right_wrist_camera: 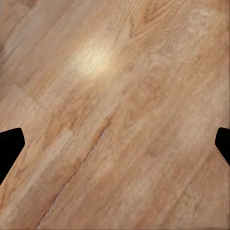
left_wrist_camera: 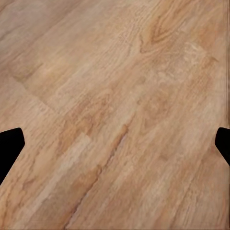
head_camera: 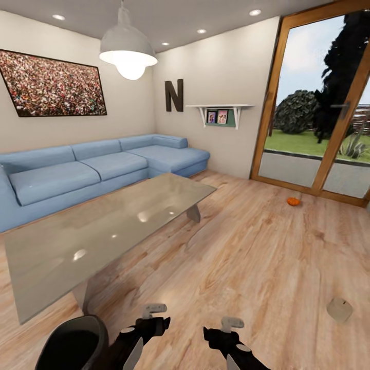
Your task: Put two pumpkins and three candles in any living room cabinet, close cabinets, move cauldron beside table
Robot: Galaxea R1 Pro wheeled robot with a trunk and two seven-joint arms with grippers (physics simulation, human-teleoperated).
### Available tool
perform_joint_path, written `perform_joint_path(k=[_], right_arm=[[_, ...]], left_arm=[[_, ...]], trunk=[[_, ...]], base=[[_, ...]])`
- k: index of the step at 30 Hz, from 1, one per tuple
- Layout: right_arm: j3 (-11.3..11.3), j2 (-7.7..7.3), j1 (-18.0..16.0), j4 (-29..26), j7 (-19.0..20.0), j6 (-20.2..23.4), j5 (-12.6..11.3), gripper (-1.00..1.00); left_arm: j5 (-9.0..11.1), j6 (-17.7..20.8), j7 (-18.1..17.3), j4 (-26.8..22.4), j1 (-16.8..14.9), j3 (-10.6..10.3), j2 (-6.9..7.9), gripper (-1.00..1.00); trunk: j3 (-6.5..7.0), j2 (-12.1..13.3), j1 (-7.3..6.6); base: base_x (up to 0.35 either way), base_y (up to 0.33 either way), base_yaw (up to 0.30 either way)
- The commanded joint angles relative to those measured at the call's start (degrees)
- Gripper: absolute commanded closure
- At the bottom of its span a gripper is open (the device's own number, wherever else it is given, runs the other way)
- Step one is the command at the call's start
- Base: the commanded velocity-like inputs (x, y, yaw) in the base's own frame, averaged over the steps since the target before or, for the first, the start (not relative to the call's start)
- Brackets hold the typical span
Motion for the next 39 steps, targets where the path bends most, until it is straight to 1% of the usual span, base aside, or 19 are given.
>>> perform_joint_path(k=[1,15,17,19,20,21,23,27,33,39], right_arm=[[-0.01,0.03,-0.05,0.08,-0.05,-0.27,-0.60,-1.00],[-0.14,0.03,-0.05,0.30,-0.12,-0.25,-0.71,-1.00],[-0.15,0.01,-0.05,0.33,-0.08,-0.28,-1.78,-1.00],[-0.10,0.02,-0.05,0.36,-0.06,-0.29,-3.88,-1.00],[-0.09,0.02,-0.05,0.35,-0.06,-0.30,-4.45,-1.00],[-0.05,0.02,-0.05,0.35,-0.04,-0.32,-5.92,-1.00],[-0.05,0.03,-0.05,0.41,-0.05,-0.36,-6.98,-1.00],[-0.03,0.03,-0.05,0.43,-0.10,-0.38,-7.60,-1.00],[-0.04,0.03,-0.05,0.46,-0.21,-0.53,-7.80,-1.00],[-0.06,0.03,-0.05,0.60,-0.47,-2.18,-8.05,-1.00]], left_arm=[[0.28,0.39,-0.15,-0.13,0.01,0.02,0.00,-1.00],[0.28,0.30,-0.13,-0.10,0.01,-0.10,0.00,-1.00],[0.28,0.30,-0.13,-0.10,0.01,-0.11,-0.01,-1.00],[0.28,0.30,-0.13,-0.10,0.01,-0.10,0.00,-1.00],[0.28,0.30,-0.13,-0.10,0.01,-0.09,0.00,-1.00],[0.28,0.30,-0.13,-0.10,0.01,-0.08,-0.01,-1.00],[0.28,0.30,-0.13,-0.10,0.01,-0.09,0.01,-1.00],[0.28,0.24,-0.13,-0.10,0.01,-0.10,0.05,-1.00],[0.28,0.22,-0.13,-0.10,0.01,-0.15,0.07,-1.00],[0.34,0.10,-0.19,-0.02,0.01,-0.16,0.07,-1.00]], trunk=[[-0.05,-0.02,-0.01],[-0.05,-0.02,-0.01],[-0.05,-0.02,-0.01],[-0.05,-0.02,-0.01],[-0.05,-0.02,-0.01],[-0.05,-0.02,-0.01],[-0.05,-0.02,-0.01],[-0.05,-0.02,-0.01],[-0.05,-0.02,-0.01],[-0.05,-0.02,-0.01]], base=[[0.000,0.000,-0.290],[0.000,0.000,-0.290],[0.000,0.000,-0.290],[0.000,0.000,-0.290],[0.000,0.000,-0.290],[0.000,0.000,-0.290],[0.000,0.000,-0.290],[0.000,0.000,-0.290],[0.000,0.000,-0.290],[0.000,0.000,-0.290]])
